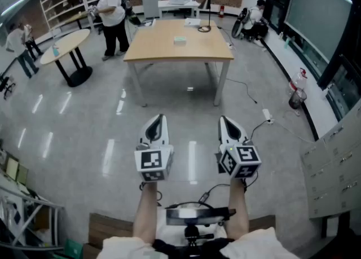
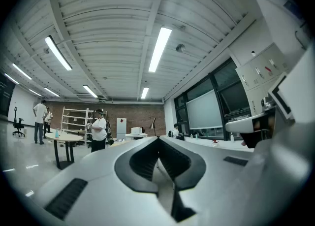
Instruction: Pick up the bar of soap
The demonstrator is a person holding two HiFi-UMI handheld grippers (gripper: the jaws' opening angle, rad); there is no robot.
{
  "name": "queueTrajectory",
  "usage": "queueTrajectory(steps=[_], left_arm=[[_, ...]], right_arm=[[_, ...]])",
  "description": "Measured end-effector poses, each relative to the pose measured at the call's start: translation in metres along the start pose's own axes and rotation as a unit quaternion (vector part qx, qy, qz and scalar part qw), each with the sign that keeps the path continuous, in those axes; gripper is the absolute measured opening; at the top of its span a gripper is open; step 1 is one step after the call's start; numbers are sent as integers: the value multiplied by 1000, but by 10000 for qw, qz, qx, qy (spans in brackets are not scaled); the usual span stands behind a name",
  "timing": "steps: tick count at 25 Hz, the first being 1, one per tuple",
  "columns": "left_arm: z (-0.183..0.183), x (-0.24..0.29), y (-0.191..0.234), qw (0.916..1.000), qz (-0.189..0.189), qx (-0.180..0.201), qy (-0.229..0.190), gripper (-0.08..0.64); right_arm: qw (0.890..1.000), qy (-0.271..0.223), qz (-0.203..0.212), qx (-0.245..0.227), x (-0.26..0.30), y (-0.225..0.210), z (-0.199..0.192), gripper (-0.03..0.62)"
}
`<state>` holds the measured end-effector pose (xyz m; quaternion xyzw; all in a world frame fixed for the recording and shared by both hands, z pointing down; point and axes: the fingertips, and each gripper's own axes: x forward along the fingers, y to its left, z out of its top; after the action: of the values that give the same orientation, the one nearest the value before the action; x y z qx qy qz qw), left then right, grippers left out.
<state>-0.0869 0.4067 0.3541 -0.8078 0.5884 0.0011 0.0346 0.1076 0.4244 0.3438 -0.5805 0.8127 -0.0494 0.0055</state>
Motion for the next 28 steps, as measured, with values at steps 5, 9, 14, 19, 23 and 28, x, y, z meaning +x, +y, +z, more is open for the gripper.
queueTrajectory(steps=[5,9,14,19,23,28], left_arm=[[-1,4,-3,10000,-20,8,-18,15],[-2,8,-10,10000,-22,-3,11,15],[-8,18,-20,9999,-36,-109,93,15],[-30,20,-31,9995,-62,-158,278,15],[-45,23,-22,9981,145,-261,545,15],[-56,53,-2,9967,328,-328,671,15]], right_arm=[[9999,-94,94,-28,1,-3,3,3],[9999,-59,140,-37,2,-9,3,3],[9997,6,235,-30,10,-17,-4,3],[9994,76,315,142,16,-30,-32,3],[9981,315,456,260,32,-31,-56,3],[9969,589,486,196,66,-37,-61,3]])
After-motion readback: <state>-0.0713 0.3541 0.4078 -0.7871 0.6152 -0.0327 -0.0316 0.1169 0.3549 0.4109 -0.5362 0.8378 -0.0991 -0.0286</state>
